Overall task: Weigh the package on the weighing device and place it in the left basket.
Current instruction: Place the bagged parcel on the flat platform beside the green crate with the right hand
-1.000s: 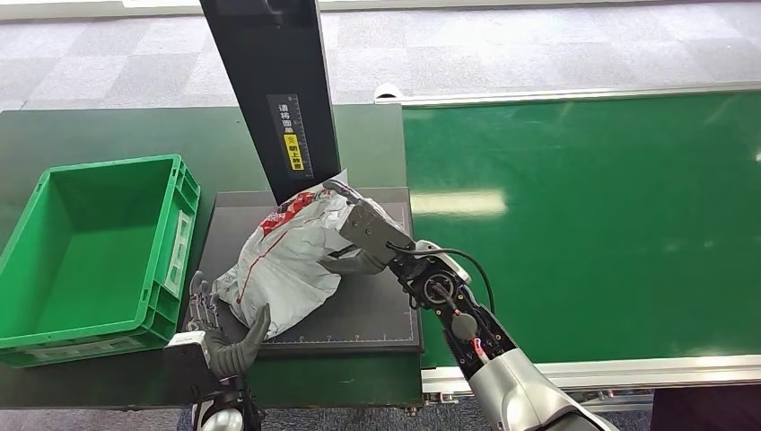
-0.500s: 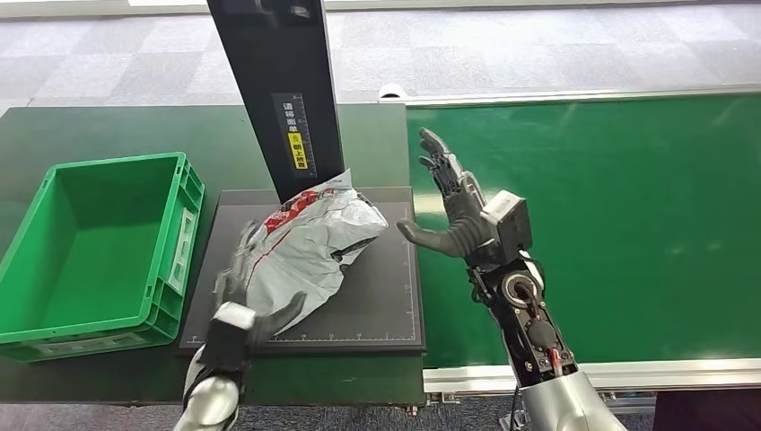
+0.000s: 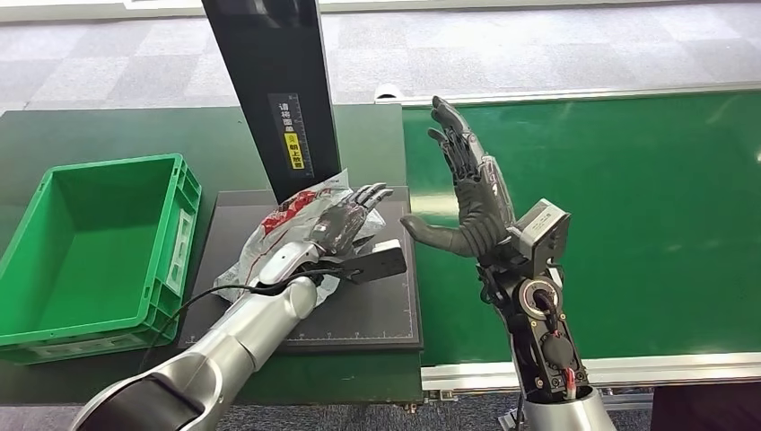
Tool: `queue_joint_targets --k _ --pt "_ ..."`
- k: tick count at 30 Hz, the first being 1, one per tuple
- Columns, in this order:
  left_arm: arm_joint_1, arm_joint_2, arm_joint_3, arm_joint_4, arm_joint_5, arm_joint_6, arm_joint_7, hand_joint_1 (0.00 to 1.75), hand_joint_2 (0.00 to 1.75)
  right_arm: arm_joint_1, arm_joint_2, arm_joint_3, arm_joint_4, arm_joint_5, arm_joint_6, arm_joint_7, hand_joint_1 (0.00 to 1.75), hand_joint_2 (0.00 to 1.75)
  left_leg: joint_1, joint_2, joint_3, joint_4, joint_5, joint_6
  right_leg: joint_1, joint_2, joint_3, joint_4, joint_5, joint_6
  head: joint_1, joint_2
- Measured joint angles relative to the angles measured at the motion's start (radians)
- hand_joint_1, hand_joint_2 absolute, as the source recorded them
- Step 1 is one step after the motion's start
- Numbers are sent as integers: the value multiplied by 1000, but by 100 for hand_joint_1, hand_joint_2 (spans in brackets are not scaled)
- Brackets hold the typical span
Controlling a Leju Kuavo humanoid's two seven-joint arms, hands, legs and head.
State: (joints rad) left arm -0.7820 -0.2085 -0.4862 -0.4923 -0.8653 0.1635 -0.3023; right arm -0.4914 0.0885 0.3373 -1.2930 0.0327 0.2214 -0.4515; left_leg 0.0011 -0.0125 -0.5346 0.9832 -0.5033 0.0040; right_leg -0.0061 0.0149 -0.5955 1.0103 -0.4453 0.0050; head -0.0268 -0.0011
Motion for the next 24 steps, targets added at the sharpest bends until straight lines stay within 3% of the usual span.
queue_joint_targets --k 18,19,22,24 --pt "-53 -4 -35 94 -36 -34 21 2 175 -28 15 1 1 -6 6 -11 0 175 0 0 0 0 0 0 0 0 0 0 0 0 0 0" --pt "-56 -4 -38 99 -43 -45 24 37 175 -29 15 1 1 -6 6 -12 0 175 0 0 0 0 0 0 0 0 0 0 0 0 0 0" --pt "-67 -5 -52 117 -72 -101 42 164 175 -33 15 1 1 -6 6 -17 0 175 0 0 0 0 0 0 0 0 0 0 0 0 0 0" --pt "-72 -6 -63 126 -90 -135 55 175 175 -34 14 1 1 -6 7 -19 0 175 0 0 0 0 0 0 0 0 0 0 0 0 0 0"
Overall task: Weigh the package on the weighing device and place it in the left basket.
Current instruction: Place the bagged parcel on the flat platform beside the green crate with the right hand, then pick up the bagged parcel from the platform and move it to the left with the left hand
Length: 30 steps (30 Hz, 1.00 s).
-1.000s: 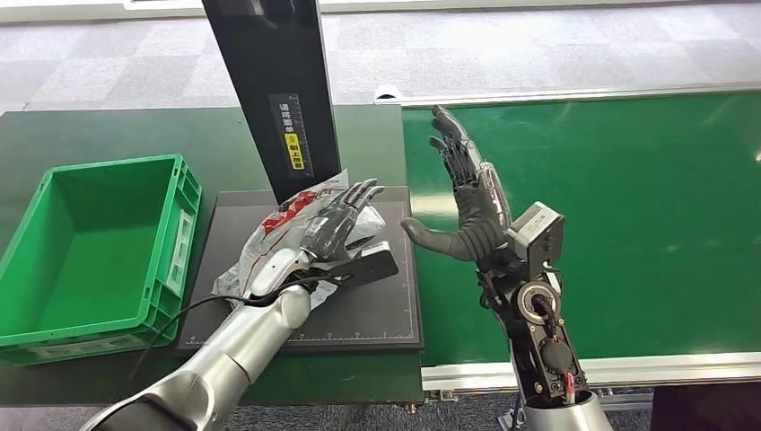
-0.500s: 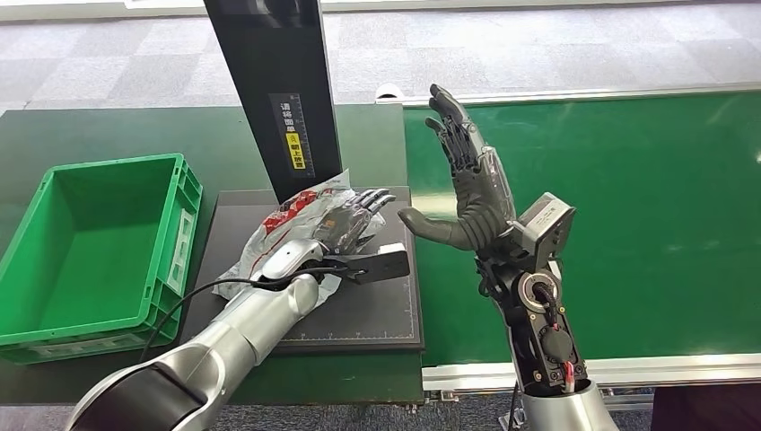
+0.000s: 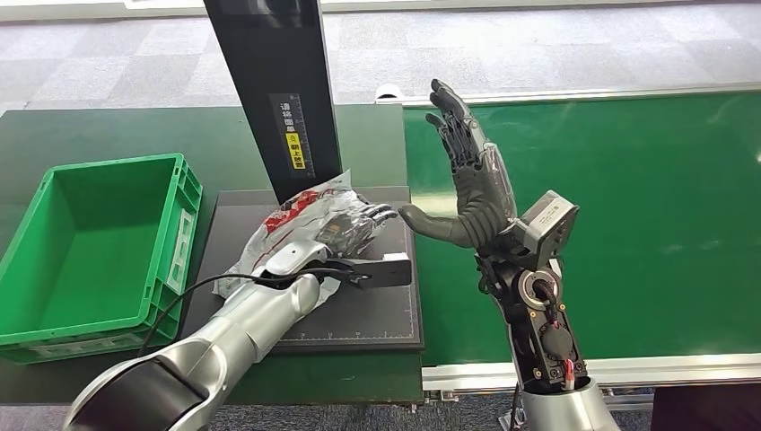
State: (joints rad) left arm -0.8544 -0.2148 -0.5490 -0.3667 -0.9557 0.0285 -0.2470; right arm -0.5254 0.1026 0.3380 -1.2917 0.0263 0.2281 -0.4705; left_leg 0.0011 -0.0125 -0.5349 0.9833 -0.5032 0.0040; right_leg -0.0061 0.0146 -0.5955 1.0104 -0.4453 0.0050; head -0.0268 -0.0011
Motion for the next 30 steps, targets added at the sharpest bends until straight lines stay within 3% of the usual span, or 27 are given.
queue_joint_targets --k 6,15,18,21,25,27,30 --pt "-3 -4 -32 21 -34 -54 20 175 175 2 -2 -1 0 0 1 -8 0 175 0 0 0 0 0 0 0 0 0 0 0 0 0 0" --pt "-3 -4 -48 32 -43 -48 10 175 175 8 -7 -1 0 0 1 -8 0 175 0 0 0 0 0 0 0 0 0 0 0 0 0 0" --pt "0 -3 -47 30 -28 39 -50 175 175 8 -8 -2 0 0 1 -8 0 175 0 0 0 0 0 0 0 0 0 0 0 0 0 0" --pt "10 -1 -28 5 31 223 -179 175 175 10 -9 -3 -2 0 0 -6 0 175 0 0 0 0 0 0 0 0 0 0 0 0 0 0" --pt "30 5 26 -123 156 400 -331 175 175 18 -10 -5 -14 0 -12 3 0 175 0 0 -1 0 0 0 0 0 -1 0 0 0 0 0" --pt "58 17 50 -264 199 410 -337 175 175 23 -12 -8 -21 1 -21 6 0 175 0 0 -1 0 0 0 0 0 -1 0 0 0 0 0" --pt "126 48 80 -580 238 402 -306 175 175 37 -21 -24 -37 3 -37 9 0 175 0 0 -2 0 0 0 0 0 -2 0 0 0 0 0"
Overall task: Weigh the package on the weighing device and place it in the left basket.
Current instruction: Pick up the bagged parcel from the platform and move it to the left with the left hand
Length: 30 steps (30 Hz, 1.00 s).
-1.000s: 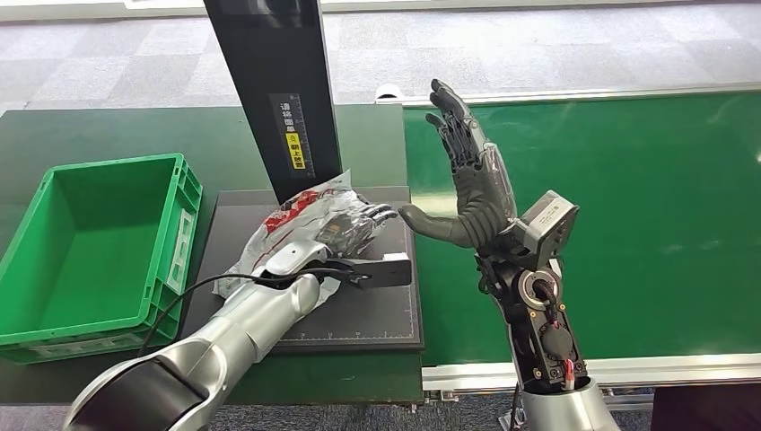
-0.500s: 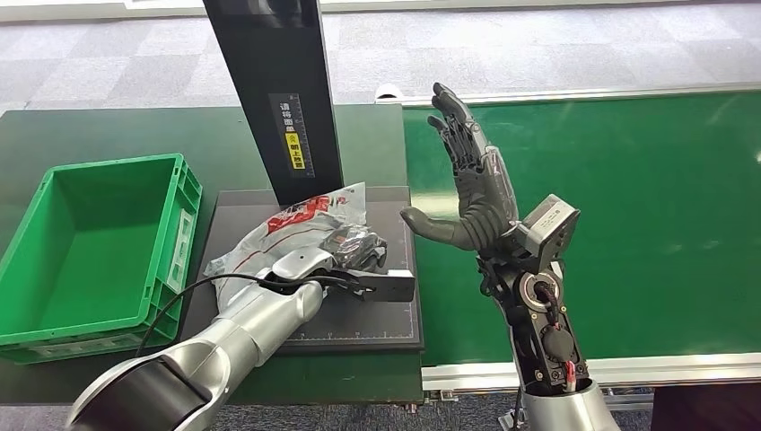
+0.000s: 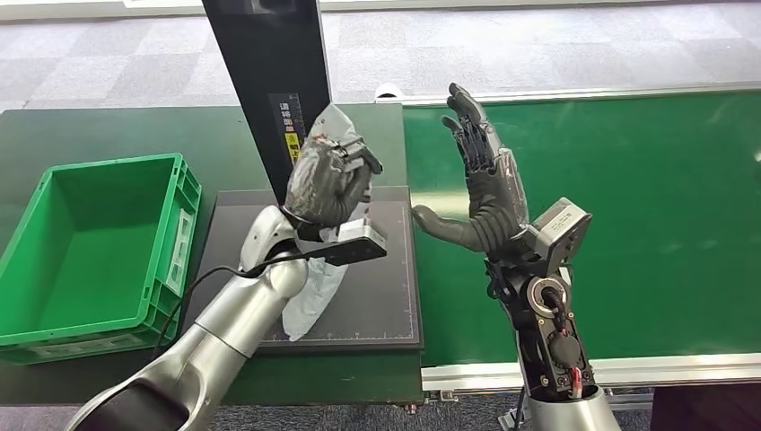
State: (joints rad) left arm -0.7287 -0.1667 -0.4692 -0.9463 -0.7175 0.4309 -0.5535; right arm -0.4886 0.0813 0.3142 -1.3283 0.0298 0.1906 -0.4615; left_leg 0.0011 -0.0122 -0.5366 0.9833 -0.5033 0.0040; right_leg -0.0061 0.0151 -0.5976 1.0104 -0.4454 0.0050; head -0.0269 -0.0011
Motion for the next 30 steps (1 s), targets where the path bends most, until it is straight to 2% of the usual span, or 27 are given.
queue_joint_targets --k 3,6,9,13,17,22,27,30 --pt "51 27 25 -281 5 23 12 175 175 17 -12 -17 -17 6 -18 2 0 175 0 0 -1 0 0 0 0 0 0 0 0 0 0 0" --pt "93 50 54 -474 5 71 12 175 175 46 -25 -35 -42 12 -32 3 0 175 0 0 -1 0 0 0 0 0 0 0 0 0 0 0" --pt "110 70 105 -577 40 97 22 175 175 83 -34 -51 -76 25 -39 3 0 175 0 0 -1 0 0 0 0 0 0 0 -1 0 0 0" --pt "103 99 218 -602 92 91 37 175 175 130 -39 -69 -125 43 -41 4 0 175 0 0 0 0 0 0 0 0 0 0 0 0 0 0" --pt "57 144 351 -524 106 85 63 175 175 156 -43 -78 -150 46 -40 3 0 175 0 1 0 0 1 -1 0 0 0 0 0 -1 0 0" --pt "-36 245 508 -267 130 100 57 175 175 160 -54 -76 -151 38 -35 -10 0 175 1 2 1 -1 2 -2 1 1 0 2 1 -1 0 0" --pt "-100 334 605 -3 110 138 64 175 175 144 -58 -59 -136 28 -34 -16 0 175 1 2 0 -1 2 -2 1 2 -1 2 1 -1 0 0" --pt "-124 374 641 108 102 165 71 175 175 133 -58 -46 -124 23 -29 -16 0 175 1 1 0 -1 2 -3 1 2 -1 2 1 -1 0 0"
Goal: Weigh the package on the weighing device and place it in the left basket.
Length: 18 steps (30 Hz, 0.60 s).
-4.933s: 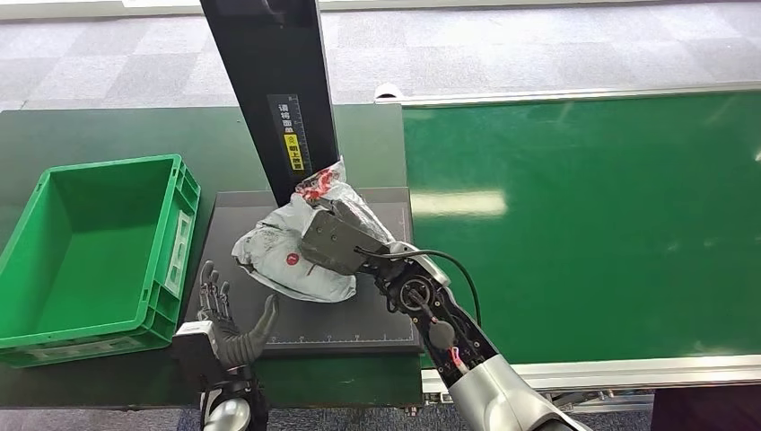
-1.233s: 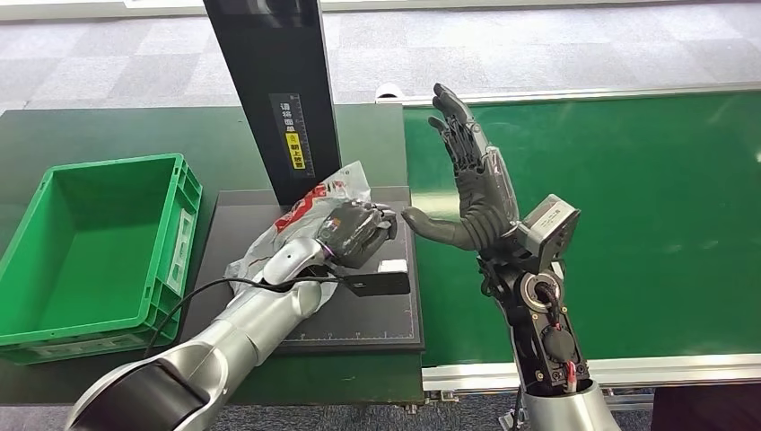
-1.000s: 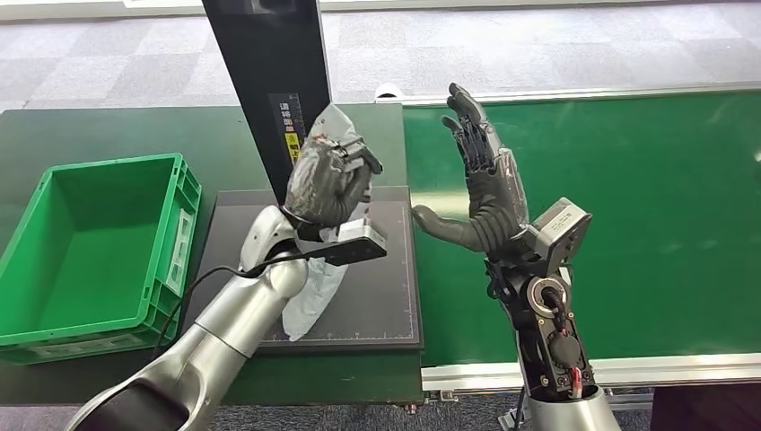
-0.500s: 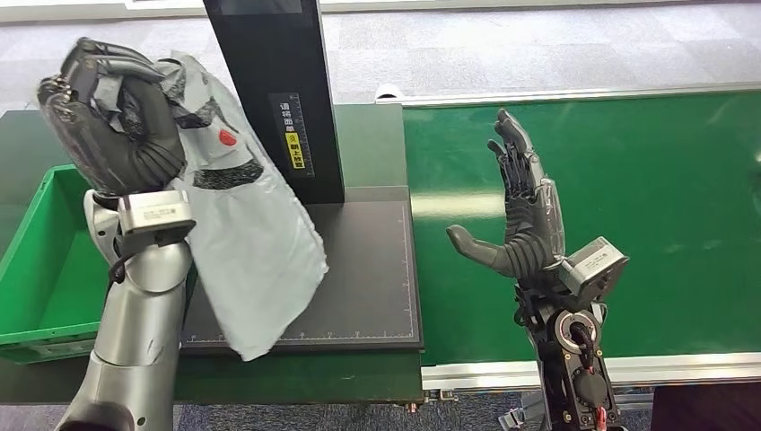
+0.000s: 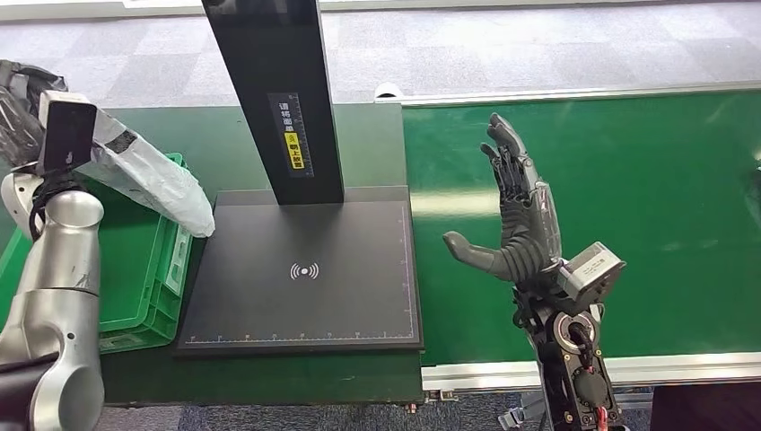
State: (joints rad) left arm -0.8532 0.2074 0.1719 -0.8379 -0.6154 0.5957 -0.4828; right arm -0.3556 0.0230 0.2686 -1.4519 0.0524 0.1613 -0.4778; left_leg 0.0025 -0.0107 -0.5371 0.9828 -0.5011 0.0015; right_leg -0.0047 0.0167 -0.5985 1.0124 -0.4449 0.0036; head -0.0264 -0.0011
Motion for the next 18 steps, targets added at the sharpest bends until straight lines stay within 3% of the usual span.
queue_joint_targets --k 10,18 --pt "-56 90 87 197 33 20 9 175 175 -40 1 40 52 -16 8 0 0 175 0 0 0 0 0 0 0 0 0 0 0 0 0 0" --pt "-83 130 207 229 179 31 -83 175 175 -54 3 51 80 -18 7 0 0 175 1 0 -1 0 0 0 1 0 -1 0 0 0 0 0"
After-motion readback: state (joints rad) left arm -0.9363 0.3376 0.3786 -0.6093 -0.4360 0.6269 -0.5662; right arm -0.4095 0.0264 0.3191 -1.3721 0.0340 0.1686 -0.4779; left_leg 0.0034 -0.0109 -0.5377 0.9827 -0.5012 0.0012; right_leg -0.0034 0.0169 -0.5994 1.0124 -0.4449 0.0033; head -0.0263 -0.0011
